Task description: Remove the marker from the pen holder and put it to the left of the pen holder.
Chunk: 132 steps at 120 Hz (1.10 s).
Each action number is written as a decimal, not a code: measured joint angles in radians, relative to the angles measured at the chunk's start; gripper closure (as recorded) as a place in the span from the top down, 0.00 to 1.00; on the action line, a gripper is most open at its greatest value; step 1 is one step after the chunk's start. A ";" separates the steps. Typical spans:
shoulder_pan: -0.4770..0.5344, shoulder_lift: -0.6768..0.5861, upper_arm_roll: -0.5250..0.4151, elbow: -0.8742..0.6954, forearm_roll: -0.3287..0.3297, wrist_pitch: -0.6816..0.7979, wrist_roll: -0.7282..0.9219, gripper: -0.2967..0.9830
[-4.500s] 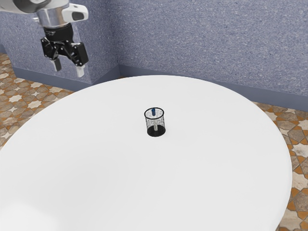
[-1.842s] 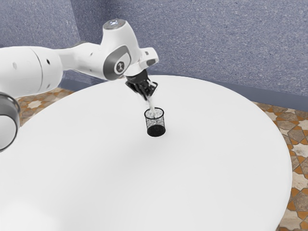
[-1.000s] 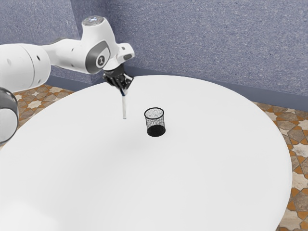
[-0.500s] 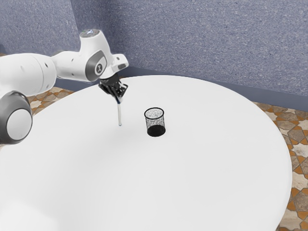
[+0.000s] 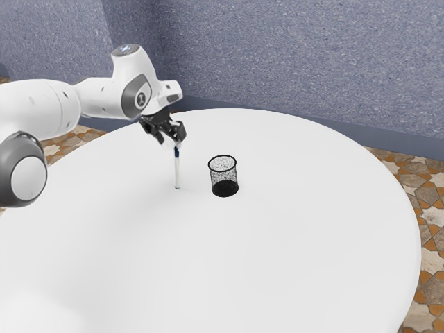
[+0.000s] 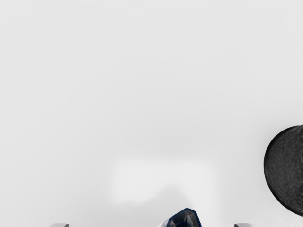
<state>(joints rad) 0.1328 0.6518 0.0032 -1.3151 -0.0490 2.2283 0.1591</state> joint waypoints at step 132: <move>-0.211 -0.767 0.134 -0.286 0.165 -0.696 0.021 0.77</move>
<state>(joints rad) -0.0785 -0.1149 0.1369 -1.6006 0.1164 1.5323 0.1801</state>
